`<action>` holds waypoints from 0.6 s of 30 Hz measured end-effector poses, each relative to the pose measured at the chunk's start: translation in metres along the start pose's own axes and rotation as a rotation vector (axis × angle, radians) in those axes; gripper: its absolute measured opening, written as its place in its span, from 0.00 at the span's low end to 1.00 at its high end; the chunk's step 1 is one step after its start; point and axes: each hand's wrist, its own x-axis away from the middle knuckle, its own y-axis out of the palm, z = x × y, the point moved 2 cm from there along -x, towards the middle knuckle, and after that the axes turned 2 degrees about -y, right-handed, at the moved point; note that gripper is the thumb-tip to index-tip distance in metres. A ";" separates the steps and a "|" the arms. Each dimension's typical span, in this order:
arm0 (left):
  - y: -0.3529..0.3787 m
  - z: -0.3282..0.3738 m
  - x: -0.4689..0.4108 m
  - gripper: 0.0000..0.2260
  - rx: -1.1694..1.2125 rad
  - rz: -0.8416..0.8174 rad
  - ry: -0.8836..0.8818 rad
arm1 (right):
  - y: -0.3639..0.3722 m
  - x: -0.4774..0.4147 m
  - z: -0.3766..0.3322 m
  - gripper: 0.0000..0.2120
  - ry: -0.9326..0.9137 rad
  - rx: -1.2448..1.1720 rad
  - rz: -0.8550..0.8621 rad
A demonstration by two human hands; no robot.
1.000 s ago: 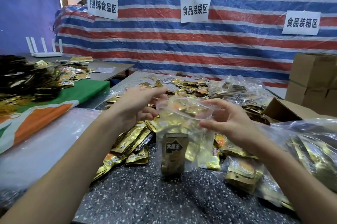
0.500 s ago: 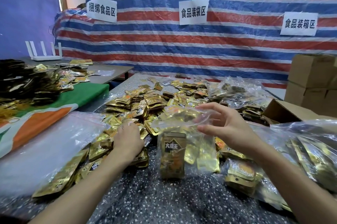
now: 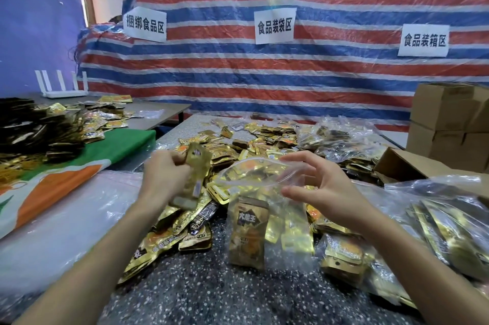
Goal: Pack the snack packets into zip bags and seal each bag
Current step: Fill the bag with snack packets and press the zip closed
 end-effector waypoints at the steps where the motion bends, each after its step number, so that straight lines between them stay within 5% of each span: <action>1: -0.010 0.013 0.002 0.14 0.158 0.023 0.019 | 0.000 0.000 0.000 0.24 -0.001 0.002 0.001; 4: -0.033 0.049 0.013 0.15 0.561 0.055 0.159 | 0.003 0.000 -0.001 0.24 -0.011 0.012 0.006; 8: -0.026 0.078 0.036 0.17 0.850 -0.153 0.282 | 0.006 -0.001 -0.001 0.24 -0.023 0.021 0.018; 18: 0.030 0.066 0.042 0.14 0.650 -0.189 0.397 | 0.008 -0.001 -0.003 0.25 -0.065 0.040 0.059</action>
